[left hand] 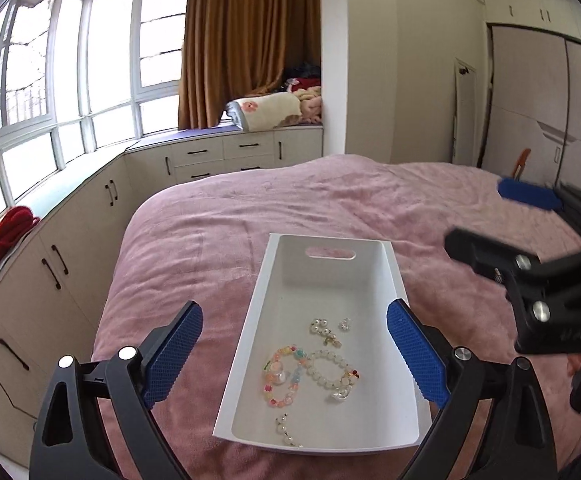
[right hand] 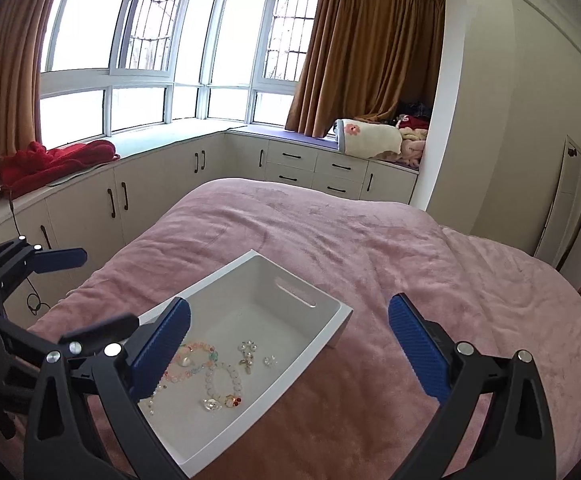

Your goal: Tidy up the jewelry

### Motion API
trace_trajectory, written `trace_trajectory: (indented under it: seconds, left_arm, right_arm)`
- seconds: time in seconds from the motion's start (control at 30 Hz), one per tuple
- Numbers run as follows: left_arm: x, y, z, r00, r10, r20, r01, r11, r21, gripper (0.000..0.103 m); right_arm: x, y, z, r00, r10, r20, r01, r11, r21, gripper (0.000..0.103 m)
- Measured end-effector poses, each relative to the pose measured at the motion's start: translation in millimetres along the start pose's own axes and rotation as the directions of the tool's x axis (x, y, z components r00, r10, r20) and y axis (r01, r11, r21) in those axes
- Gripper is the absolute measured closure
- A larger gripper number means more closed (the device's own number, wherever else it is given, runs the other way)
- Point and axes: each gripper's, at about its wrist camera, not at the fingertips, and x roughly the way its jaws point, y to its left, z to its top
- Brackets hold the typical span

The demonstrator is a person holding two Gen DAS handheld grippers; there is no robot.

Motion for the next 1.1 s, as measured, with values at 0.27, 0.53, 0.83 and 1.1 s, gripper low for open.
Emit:
trace_trajectory:
  seconds: [0.27, 0.53, 0.83, 1.1]
  left_arm:
    - [6.4, 5.1, -26.1, 0.999, 0.035, -0.016, -0.036, 0.998, -0.057, 0.005]
    - [8.6, 3.9, -46.8, 0.998, 0.061, -0.01, -0.061, 0.996, -0.069, 0.005]
    - [14.9, -5.8, -60.0, 0.997, 0.072, -0.012, -0.073, 0.995, -0.065, 0.005]
    - [22.9, -6.9, -69.3, 0.996, 0.082, -0.032, -0.084, 0.994, -0.073, 0.005]
  right_arm:
    - [-11.1, 1.3, -38.8, 1.0, -0.026, 0.002, 0.026, 1.0, 0.001, 0.005]
    - [-5.9, -1.6, -71.4, 1.0, 0.005, -0.014, -0.005, 1.0, -0.001, 0.005]
    - [-2.1, -8.0, -93.4, 1.0, 0.008, -0.03, -0.008, 1.0, 0.025, 0.005]
    - [0.2, -14.4, -100.2, 1.0, 0.012, -0.029, -0.011, 0.999, 0.047, 0.005]
